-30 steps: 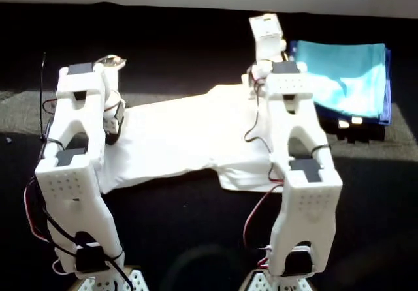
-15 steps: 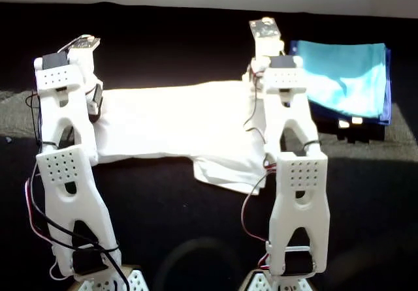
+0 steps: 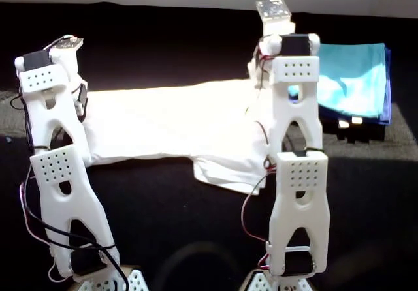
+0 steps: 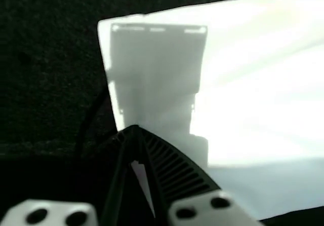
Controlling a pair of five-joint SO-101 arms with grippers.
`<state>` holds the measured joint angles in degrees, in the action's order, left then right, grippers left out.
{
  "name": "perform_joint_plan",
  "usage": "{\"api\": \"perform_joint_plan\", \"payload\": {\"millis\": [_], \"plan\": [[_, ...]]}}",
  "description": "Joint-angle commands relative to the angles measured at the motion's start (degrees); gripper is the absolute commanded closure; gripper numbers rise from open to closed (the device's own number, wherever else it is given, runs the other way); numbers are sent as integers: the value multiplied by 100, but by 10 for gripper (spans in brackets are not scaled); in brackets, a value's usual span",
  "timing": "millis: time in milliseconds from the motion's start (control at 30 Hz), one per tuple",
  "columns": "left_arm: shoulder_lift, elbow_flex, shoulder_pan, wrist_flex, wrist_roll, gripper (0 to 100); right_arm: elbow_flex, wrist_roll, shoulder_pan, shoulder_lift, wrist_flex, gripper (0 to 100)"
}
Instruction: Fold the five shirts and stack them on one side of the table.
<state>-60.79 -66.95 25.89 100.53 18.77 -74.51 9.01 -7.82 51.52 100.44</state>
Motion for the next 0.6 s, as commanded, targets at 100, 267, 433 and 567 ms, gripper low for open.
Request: {"api": "perform_joint_plan", "payload": {"millis": [100, 267, 433, 567], "plan": [[2185, 2220, -13, 70, 35, 991, 119, -44, -84, -752, 84, 986], [3415, 4303, -207, 0, 70, 991, 1736, 0, -629, -2229, 75, 986], [3749, 6097, -127, -1363, 114, 991, 3618, 202, -1182, -3319, 22, 987], [3749, 6888, 92, -2198, 360, 991, 4734, 193, -1182, -3477, -426, 987]]}}
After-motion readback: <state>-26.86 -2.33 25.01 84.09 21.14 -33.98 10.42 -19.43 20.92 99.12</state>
